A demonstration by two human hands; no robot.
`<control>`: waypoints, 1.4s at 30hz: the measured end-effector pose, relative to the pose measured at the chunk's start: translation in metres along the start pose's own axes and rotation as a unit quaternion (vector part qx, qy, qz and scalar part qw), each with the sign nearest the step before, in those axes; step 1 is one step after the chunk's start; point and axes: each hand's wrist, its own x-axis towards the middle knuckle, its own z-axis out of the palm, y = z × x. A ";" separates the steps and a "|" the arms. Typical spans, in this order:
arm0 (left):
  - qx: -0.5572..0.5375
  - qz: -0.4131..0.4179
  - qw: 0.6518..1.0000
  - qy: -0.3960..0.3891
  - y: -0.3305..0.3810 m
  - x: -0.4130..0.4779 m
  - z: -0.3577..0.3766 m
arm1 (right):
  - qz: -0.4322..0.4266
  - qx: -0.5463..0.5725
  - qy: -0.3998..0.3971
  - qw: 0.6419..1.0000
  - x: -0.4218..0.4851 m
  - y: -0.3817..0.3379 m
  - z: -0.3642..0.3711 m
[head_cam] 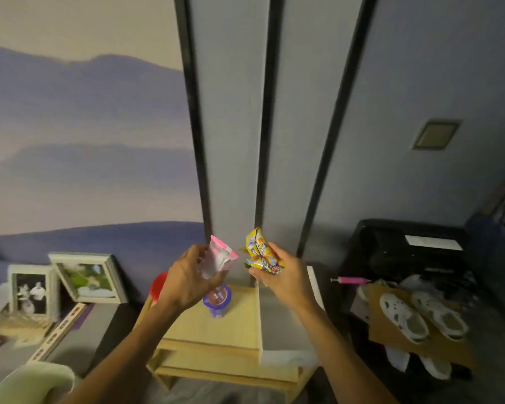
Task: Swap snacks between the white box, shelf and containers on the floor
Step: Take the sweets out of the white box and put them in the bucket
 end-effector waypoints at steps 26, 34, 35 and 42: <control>-0.001 -0.281 0.915 0.289 -0.269 -0.260 -0.311 | -0.148 -0.005 -0.365 0.919 -0.091 -0.204 0.454; -0.022 -0.351 0.903 0.246 -0.375 -0.264 -0.331 | -0.118 -0.056 -0.411 0.902 -0.087 -0.175 0.569; -0.023 -0.360 0.901 0.241 -0.388 -0.265 -0.329 | -0.112 -0.062 -0.420 0.899 -0.088 -0.170 0.583; -0.029 -0.437 0.874 0.211 -0.468 -0.266 -0.295 | -0.091 -0.120 -0.479 0.865 -0.086 -0.111 0.670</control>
